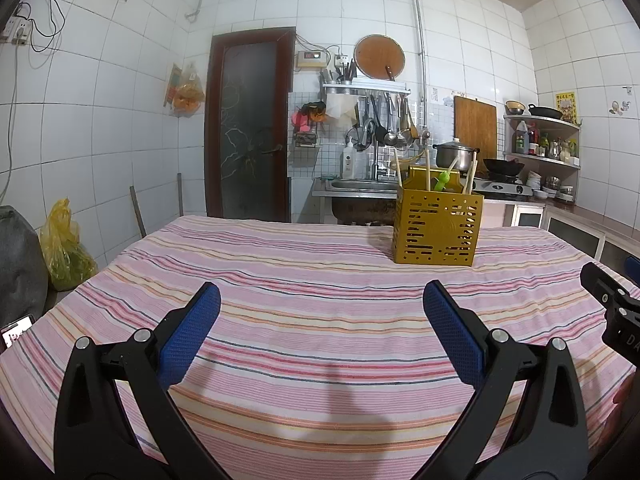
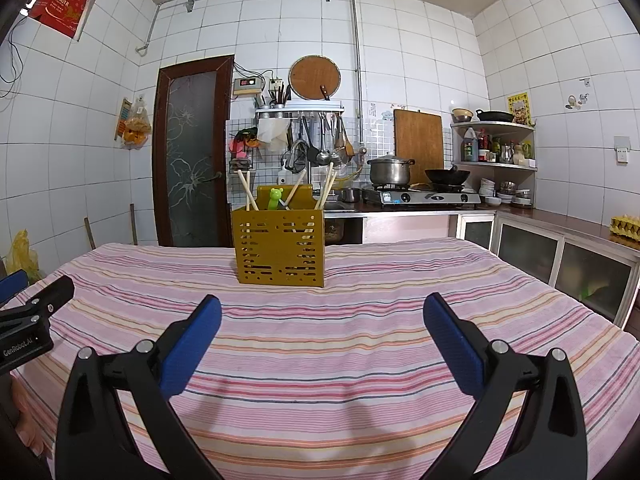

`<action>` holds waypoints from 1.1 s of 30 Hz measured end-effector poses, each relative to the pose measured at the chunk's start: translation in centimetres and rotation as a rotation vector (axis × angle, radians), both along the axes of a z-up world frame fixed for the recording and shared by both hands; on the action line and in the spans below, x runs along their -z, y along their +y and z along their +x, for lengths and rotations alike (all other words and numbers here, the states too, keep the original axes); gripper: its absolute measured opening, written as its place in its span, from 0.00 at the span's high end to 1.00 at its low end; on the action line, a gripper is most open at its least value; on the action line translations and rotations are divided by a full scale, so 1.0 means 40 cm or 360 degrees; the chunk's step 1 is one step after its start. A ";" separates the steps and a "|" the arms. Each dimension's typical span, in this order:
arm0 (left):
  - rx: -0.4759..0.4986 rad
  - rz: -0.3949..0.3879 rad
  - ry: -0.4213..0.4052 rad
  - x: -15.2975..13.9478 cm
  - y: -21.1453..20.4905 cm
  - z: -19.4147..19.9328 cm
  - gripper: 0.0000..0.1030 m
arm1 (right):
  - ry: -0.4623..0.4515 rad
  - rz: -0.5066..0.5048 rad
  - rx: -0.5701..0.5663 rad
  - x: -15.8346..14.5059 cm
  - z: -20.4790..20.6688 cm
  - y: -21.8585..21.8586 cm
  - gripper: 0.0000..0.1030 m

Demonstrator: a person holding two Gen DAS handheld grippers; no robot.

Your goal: Organize utensils

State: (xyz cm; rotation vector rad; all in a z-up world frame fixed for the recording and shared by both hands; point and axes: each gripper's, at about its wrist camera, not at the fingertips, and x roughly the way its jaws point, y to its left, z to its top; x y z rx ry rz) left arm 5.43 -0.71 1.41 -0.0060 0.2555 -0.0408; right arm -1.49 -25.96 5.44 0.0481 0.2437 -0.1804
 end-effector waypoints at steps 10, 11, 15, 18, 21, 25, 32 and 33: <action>0.0002 0.0011 -0.0010 0.003 -0.003 -0.006 0.05 | 0.0000 0.0000 -0.0001 0.000 -0.001 -0.002 0.04; 0.0002 0.0014 -0.0013 0.003 -0.003 -0.008 0.05 | 0.0000 0.0000 -0.0001 0.001 -0.001 -0.002 0.04; 0.0002 0.0018 -0.0019 0.003 -0.005 -0.012 0.05 | 0.0000 -0.0001 -0.0001 0.000 -0.002 -0.004 0.04; 0.0002 0.0018 -0.0020 0.002 -0.005 -0.011 0.05 | -0.0001 0.0000 0.0000 0.000 -0.003 -0.004 0.04; 0.0002 0.0020 -0.0021 0.002 -0.005 -0.011 0.05 | 0.0000 0.0000 -0.0002 0.001 -0.001 -0.003 0.04; 0.0002 0.0020 -0.0023 0.002 -0.005 -0.012 0.05 | 0.0000 0.0000 -0.0002 0.001 -0.001 -0.003 0.04; 0.0001 0.0020 -0.0026 0.000 -0.005 -0.013 0.05 | -0.0001 0.0000 -0.0002 0.002 -0.001 -0.003 0.04; 0.0001 0.0021 -0.0028 -0.001 -0.005 -0.014 0.05 | 0.0000 0.0000 -0.0002 0.002 -0.001 -0.003 0.04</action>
